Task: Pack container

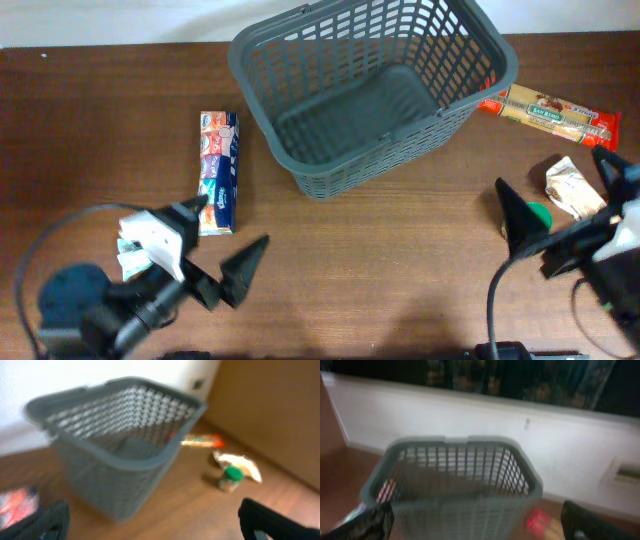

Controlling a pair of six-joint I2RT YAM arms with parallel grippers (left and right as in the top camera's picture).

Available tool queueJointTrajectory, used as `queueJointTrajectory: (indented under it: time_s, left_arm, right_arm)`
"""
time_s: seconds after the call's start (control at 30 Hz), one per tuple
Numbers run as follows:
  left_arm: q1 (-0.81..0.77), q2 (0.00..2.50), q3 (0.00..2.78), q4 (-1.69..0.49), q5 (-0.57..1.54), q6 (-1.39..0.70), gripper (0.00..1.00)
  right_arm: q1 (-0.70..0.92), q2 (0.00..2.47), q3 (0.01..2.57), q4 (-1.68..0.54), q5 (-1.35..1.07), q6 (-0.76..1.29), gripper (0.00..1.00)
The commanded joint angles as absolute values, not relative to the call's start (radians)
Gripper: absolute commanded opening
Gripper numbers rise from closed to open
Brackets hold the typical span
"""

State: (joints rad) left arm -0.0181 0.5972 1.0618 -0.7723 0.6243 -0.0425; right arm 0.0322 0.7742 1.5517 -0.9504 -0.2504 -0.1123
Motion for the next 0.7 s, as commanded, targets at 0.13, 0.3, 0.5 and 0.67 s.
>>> queueJointTrajectory:
  time_s: [0.13, 0.3, 0.5, 0.67]
  left_arm:
    - [-0.013, 0.735, 1.227, -0.834, 0.628, -0.008, 0.99]
    - [-0.013, 0.751, 1.228, -0.820, 0.686, -0.007, 0.99]
    - [-0.020, 0.768, 1.243, -0.832, 0.619, -0.169, 1.00]
    - [-0.158, 0.775, 1.315, -0.884, 0.512, -0.172, 1.00]
  right_arm:
    - [0.026, 1.114, 2.113, -1.389, -0.339, -0.123, 0.99]
    - [0.026, 1.167, 2.164, -1.435, -0.355, -0.119, 0.99]
    - [0.026, 1.215, 2.173, -1.399, -0.226, -0.001, 0.99]
    - [0.026, 1.302, 2.244, -1.412, -0.259, 0.017, 0.99]
